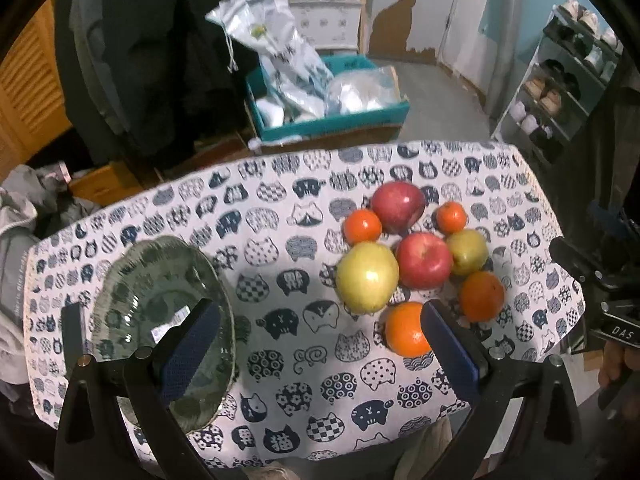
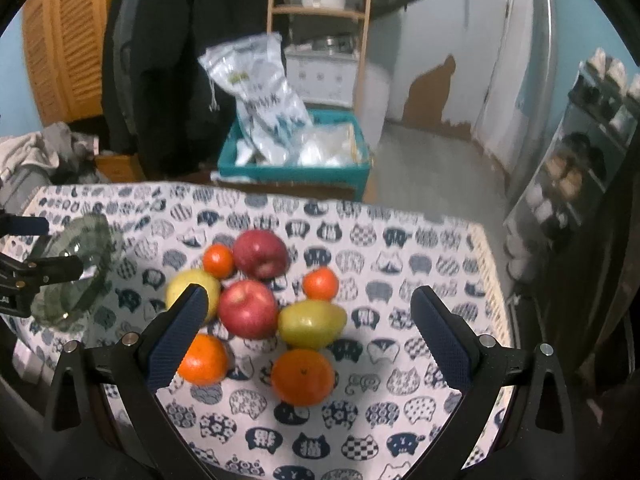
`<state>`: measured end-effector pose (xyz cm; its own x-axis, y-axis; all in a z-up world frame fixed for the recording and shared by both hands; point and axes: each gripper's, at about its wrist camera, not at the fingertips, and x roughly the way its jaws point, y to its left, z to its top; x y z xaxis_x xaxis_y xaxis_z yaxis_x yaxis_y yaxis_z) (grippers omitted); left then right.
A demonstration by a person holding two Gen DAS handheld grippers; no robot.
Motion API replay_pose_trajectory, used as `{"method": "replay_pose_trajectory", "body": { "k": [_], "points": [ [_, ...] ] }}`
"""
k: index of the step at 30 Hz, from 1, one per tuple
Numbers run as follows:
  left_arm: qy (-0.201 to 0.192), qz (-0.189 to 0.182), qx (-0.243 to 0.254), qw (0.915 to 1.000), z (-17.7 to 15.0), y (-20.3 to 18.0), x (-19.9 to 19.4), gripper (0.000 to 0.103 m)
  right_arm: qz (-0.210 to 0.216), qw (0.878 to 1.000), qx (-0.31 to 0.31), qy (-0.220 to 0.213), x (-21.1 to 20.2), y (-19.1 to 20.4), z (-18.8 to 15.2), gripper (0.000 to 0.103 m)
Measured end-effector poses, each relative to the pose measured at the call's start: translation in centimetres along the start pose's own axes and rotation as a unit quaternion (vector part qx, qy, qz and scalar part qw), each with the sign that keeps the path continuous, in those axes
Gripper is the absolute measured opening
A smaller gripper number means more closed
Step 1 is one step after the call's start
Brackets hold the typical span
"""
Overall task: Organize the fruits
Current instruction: 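Lower the left tool onto the large yellow-green pear while the right tool lowers onto the large orange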
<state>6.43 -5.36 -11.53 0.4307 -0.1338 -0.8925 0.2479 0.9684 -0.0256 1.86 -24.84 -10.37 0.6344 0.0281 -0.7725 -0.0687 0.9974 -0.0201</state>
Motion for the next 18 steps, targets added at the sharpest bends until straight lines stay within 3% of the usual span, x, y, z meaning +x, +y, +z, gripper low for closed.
{"method": "replay_pose_trajectory", "body": {
  "k": [18],
  "points": [
    [0.079, -0.011, 0.011, 0.9967, -0.9, -1.6, 7.0, 0.102, 0.024, 0.985, 0.05, 0.161, 9.8, -2.0, -4.8, 0.1]
  ]
}}
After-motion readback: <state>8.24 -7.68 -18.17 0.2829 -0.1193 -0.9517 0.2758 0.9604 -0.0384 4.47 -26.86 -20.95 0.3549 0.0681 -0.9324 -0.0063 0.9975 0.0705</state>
